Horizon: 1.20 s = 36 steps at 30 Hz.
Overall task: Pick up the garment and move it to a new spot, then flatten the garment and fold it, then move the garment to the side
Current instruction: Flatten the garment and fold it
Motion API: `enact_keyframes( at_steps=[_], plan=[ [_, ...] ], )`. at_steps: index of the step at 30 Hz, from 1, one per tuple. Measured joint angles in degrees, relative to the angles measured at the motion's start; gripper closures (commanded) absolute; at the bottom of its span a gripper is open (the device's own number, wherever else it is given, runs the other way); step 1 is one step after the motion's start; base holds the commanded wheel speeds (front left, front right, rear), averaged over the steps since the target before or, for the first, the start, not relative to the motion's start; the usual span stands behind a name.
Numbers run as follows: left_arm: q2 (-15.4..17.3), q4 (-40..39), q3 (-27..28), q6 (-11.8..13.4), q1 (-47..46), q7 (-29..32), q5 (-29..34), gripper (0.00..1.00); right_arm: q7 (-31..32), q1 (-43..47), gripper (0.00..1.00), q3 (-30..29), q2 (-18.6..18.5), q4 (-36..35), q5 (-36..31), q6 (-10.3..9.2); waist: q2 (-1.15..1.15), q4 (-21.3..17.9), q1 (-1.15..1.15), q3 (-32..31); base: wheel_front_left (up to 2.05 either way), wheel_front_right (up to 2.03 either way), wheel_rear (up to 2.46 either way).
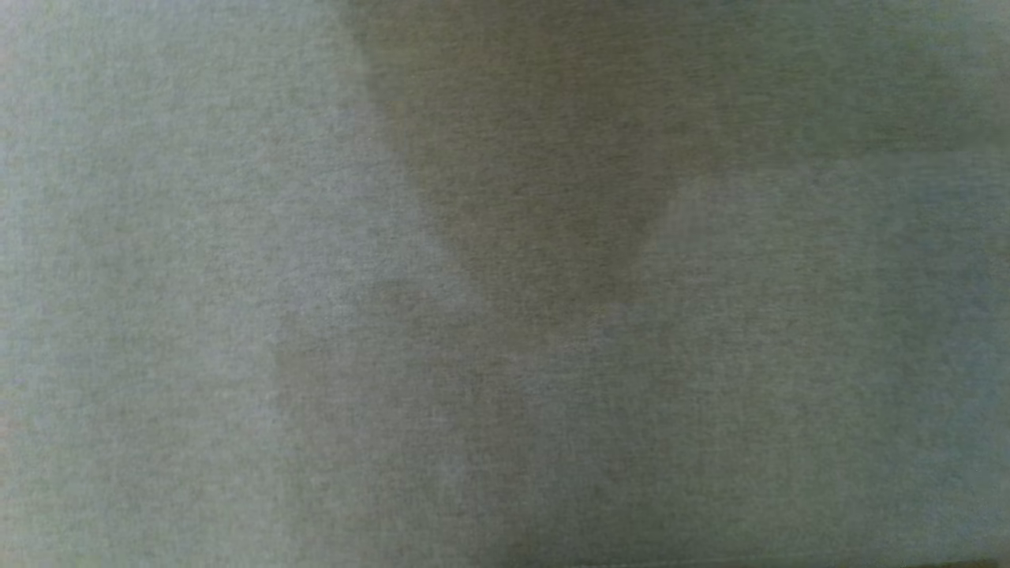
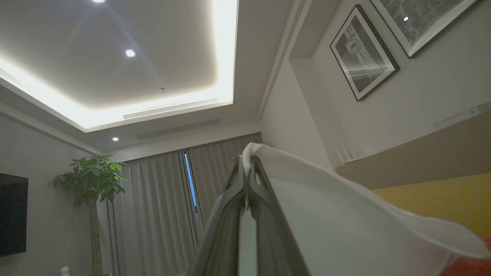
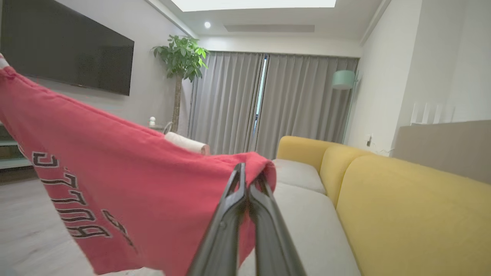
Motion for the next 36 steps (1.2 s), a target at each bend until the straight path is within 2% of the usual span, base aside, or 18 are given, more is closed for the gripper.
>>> enact_keyframes(
  at_steps=[5,11,18,22,25,29,36],
  plan=[
    [1.5,-5.3,-1.6,0.0,12.4,0.0,-0.1,1.0,0.0,3.8,1.0,0.0,-1.4,0.1,2.6,0.0,0.0,1.8,-0.01,1.0,0.0,0.0,0.0],
    [5.3,-13.2,-5.1,-0.5,27.9,0.0,-0.2,1.0,0.0,11.9,1.0,2.6,-2.4,-0.1,4.7,0.0,0.0,2.6,-0.01,0.5,0.0,0.0,0.0],
    [7.5,-24.7,-5.0,-0.5,51.1,0.0,-2.1,1.0,0.0,24.2,1.0,8.1,-6.0,-3.9,13.1,0.0,0.0,2.5,-0.02,-3.5,0.0,0.0,0.0],
    [9.8,-29.1,-5.6,-0.4,65.1,0.0,-1.4,1.0,0.0,32.2,1.0,9.6,-8.6,-7.9,17.2,0.0,0.0,2.0,-0.03,-6.9,0.0,0.0,0.0],
    [11.4,-31.7,-6.5,0.4,74.1,0.0,-0.9,1.0,0.0,38.0,1.0,11.6,-10.5,-10.5,19.5,0.0,0.01,1.6,-0.03,-9.6,0.0,0.0,0.0],
    [12.3,-35.3,-7.4,2.7,84.5,0.3,-0.9,1.0,0.1,44.3,1.0,12.8,-12.9,-13.5,21.9,0.0,0.01,0.9,-0.03,-13.0,0.0,0.0,0.0],
    [13.0,-42.3,-8.8,5.1,96.6,2.9,-2.3,1.0,0.1,54.8,1.0,11.1,-15.8,-19.4,23.3,0.0,0.01,0.6,-0.03,-18.3,0.0,0.0,0.0]
  ],
)
